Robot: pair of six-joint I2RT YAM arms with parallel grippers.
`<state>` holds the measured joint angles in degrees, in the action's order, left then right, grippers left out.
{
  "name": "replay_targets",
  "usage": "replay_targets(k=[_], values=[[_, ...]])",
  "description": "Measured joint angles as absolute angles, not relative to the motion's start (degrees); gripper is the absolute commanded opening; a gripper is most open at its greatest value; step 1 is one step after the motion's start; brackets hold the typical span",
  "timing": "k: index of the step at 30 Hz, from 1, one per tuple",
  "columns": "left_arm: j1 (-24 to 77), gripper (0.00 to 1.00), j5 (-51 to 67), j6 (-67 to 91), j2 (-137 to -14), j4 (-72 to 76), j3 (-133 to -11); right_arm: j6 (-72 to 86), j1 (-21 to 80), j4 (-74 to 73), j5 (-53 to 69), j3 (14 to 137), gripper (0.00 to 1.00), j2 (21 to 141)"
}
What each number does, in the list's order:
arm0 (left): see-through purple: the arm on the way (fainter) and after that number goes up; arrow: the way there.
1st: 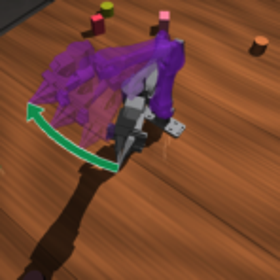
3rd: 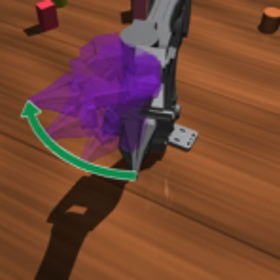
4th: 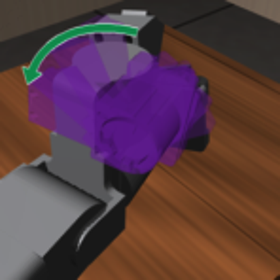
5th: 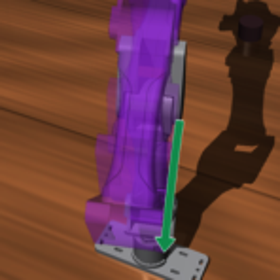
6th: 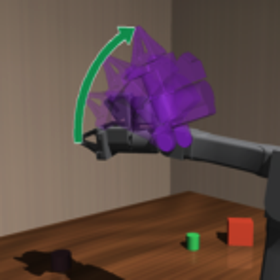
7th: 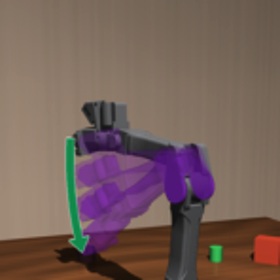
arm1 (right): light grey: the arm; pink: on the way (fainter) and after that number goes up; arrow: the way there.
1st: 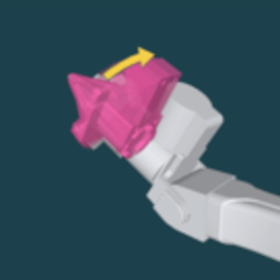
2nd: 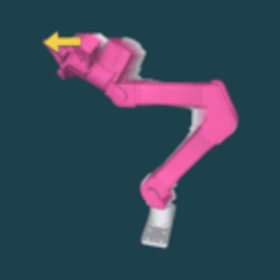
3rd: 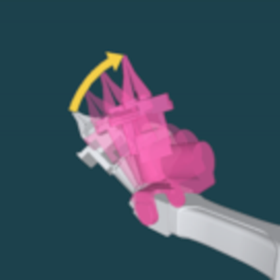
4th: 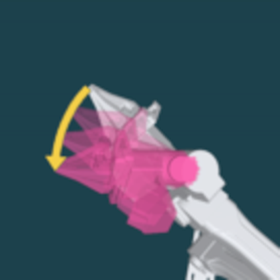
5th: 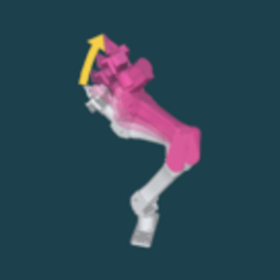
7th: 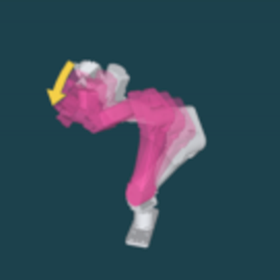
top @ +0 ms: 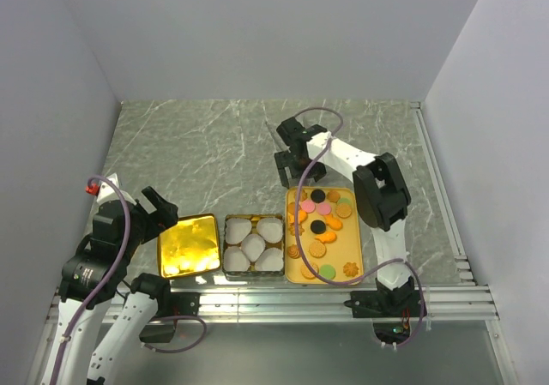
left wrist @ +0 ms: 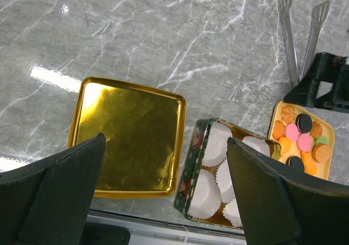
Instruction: Pack the cookies
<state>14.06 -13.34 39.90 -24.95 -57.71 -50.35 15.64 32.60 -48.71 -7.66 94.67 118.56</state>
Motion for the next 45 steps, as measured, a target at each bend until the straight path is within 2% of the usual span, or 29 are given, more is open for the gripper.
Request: replay_targets(k=[7, 24, 36, 42, 45], values=[[14.06, 0.99, -13.34, 39.9, -24.97, -57.71, -50.35, 15.31, 31.88, -48.6, -7.42, 99.31, 1.0, 125.6], [13.21, 0.99, -13.37, 39.92, -26.87, -57.74, -50.35, 14.68, 26.24, -52.12, -6.72, 119.74, 1.0, 137.93], [11.68, 0.99, -13.37, 39.92, -27.49, -57.76, -50.35, 14.48, 26.2, -52.45, -4.51, 123.44, 1.0, 140.22], [11.29, 0.99, -13.39, 39.94, -27.9, -57.76, -50.33, 15.05, 26.2, -52.69, -4.75, 124.2, 0.88, 140.77], [11.11, 1.0, -13.39, 40.1, -27.92, -57.76, -50.35, 15.29, 26.2, -52.56, -4.89, 124.16, 0.77, 140.77]])
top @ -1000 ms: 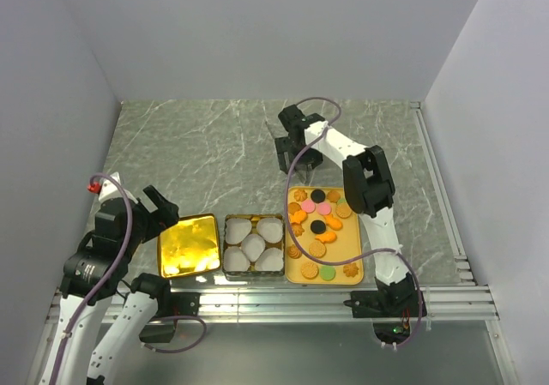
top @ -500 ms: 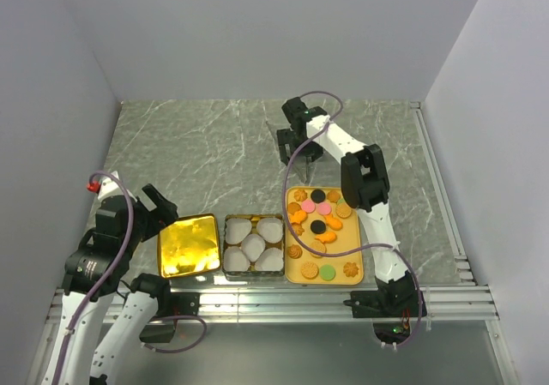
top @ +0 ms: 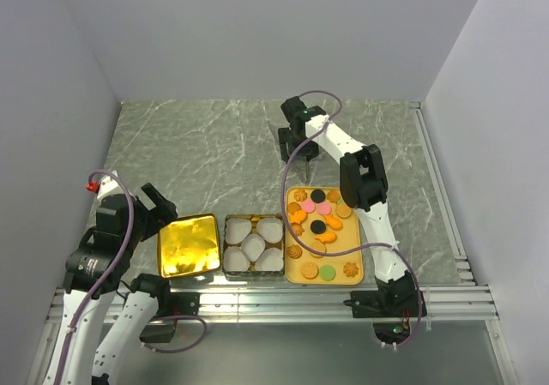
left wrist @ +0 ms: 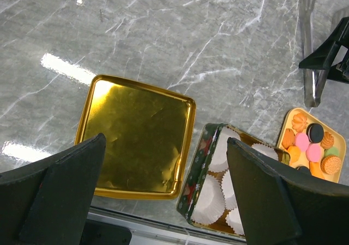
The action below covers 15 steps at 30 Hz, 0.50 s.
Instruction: Pack the cookies
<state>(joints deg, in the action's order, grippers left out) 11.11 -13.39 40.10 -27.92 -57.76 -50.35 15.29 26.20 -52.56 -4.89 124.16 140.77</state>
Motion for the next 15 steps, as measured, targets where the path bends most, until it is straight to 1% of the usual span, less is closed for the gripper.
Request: replay_targets(k=[3, 4, 6, 7, 10, 15], values=[[11.05, 0.99, -13.39, 40.14, -27.9, -57.76, -50.35, 15.46, 26.2, -51.94, -5.02, 123.66, 0.69, 140.68], [11.05, 0.99, -13.39, 40.14, -27.9, -57.76, -50.33, 15.53, 26.2, -51.68, -5.06, 123.42, 0.64, 140.57], [11.05, 0.99, -13.37, 40.12, -27.9, -57.76, -50.33, 15.59, 26.2, -51.37, -5.13, 122.87, 0.61, 140.22], [11.05, 0.99, -13.37, 40.12, -27.88, -57.76, -50.35, 15.62, 26.2, -51.09, -5.17, 122.48, 0.57, 139.96], [11.05, 1.0, -13.37, 40.12, -27.81, -57.74, -50.35, 15.77, 26.22, -50.76, -5.17, 121.6, 0.52, 139.37], [11.07, 0.99, -13.37, 40.12, -26.96, -57.74, -50.3, 15.81, 26.26, -51.59, -6.39, 118.65, 0.5, 137.05]])
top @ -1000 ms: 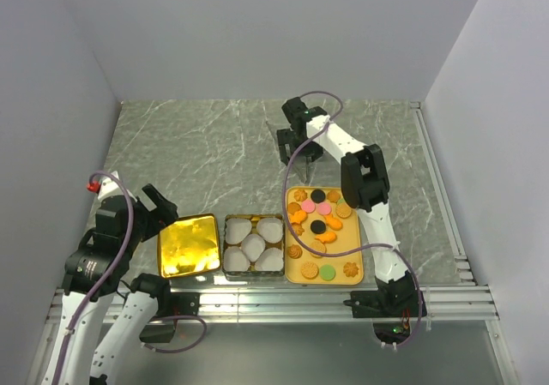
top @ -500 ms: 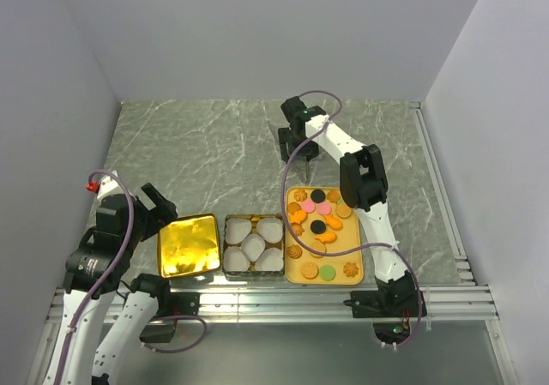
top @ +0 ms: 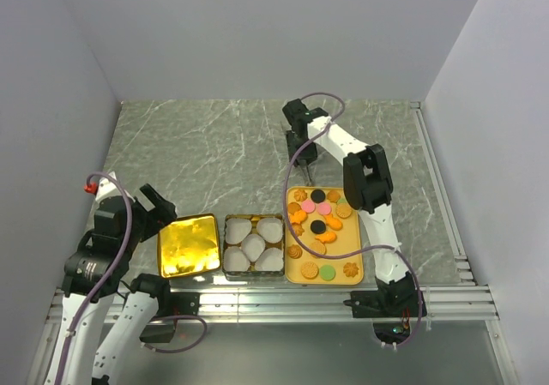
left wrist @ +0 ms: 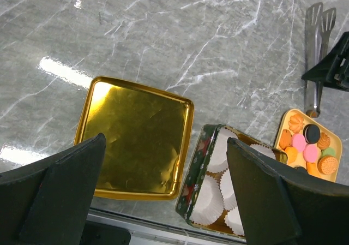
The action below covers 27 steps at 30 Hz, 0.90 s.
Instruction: Pack the cookies
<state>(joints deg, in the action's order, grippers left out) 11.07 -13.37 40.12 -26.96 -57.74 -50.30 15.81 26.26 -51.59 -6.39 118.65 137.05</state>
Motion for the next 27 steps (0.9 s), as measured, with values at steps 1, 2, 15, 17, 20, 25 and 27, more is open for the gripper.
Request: replay_targets(k=[1, 2, 15, 17, 20, 25, 27], values=[[11.07, 1.0, -13.37, 40.12, -26.81, -57.74, -50.3, 15.81, 26.26, -52.18, -6.76, 117.86, 0.5, 136.07], [11.07, 0.99, -13.37, 40.12, -26.74, -57.74, -50.3, 15.81, 26.26, -52.38, -7.18, 117.43, 0.51, 135.09], [12.49, 0.99, -13.41, 40.21, -26.72, -57.76, -50.22, 18.02, 26.61, -56.01, -9.23, 107.46, 0.51, 106.15], [12.88, 0.99, -13.41, 40.23, -26.72, -57.76, -50.22, 18.85, 26.87, -56.6, -9.39, 103.92, 0.51, 101.91], [13.06, 0.99, -13.41, 40.36, -26.72, -57.78, -50.22, 20.23, 27.57, -58.0, -9.17, 98.7, 0.5, 96.99], [12.99, 0.99, -13.82, 41.19, -27.24, -57.91, -50.22, 22.11, 30.98, -61.71, -8.54, 93.14, 0.5, 90.87], [12.93, 0.99, -14.0, 41.28, -27.68, -57.98, -50.19, 22.85, 32.93, -62.98, -8.49, 91.83, 0.5, 88.27]])
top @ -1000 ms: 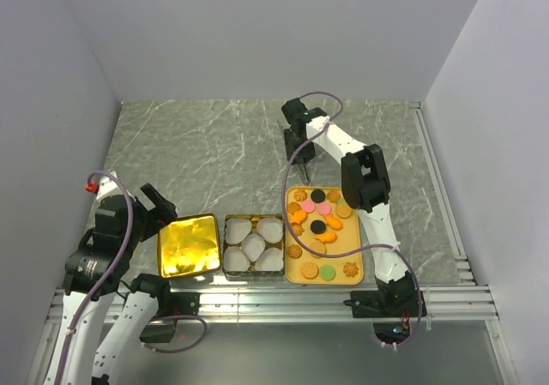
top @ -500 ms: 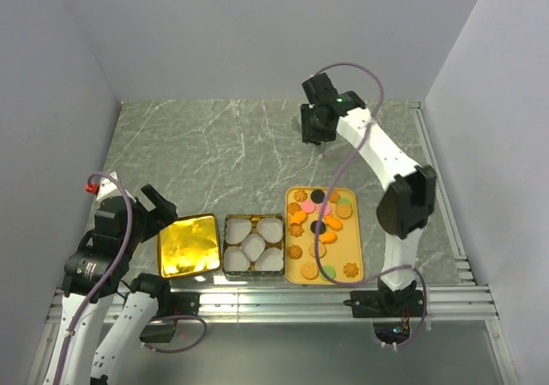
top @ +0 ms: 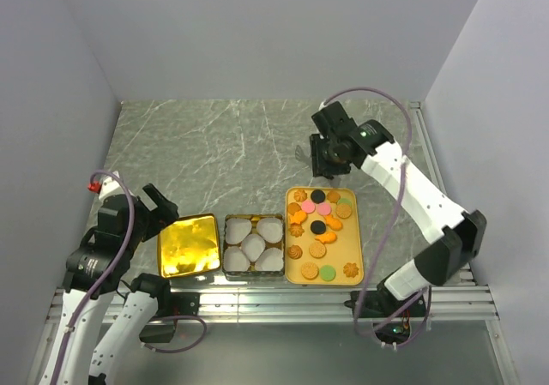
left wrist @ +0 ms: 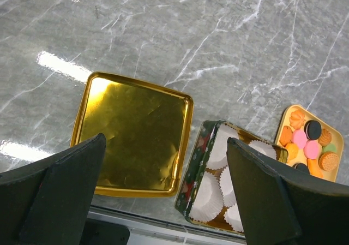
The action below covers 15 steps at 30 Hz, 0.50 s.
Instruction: Pack the cookies
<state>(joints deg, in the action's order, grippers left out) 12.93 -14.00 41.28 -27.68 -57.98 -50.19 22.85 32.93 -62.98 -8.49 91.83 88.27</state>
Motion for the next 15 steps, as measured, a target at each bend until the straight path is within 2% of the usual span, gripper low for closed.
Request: replay_targets(k=[8, 15], values=[[12.95, 0.99, -14.41, 41.39, -27.94, -58.08, -50.19, 28.42, 40.21, -68.18, -8.64, 85.03, 0.49, 75.31], [14.11, 0.99, -12.1, 41.06, -28.27, -55.94, -50.19, 34.74, 45.45, -73.49, -10.0, 79.57, 0.48, 69.25]])
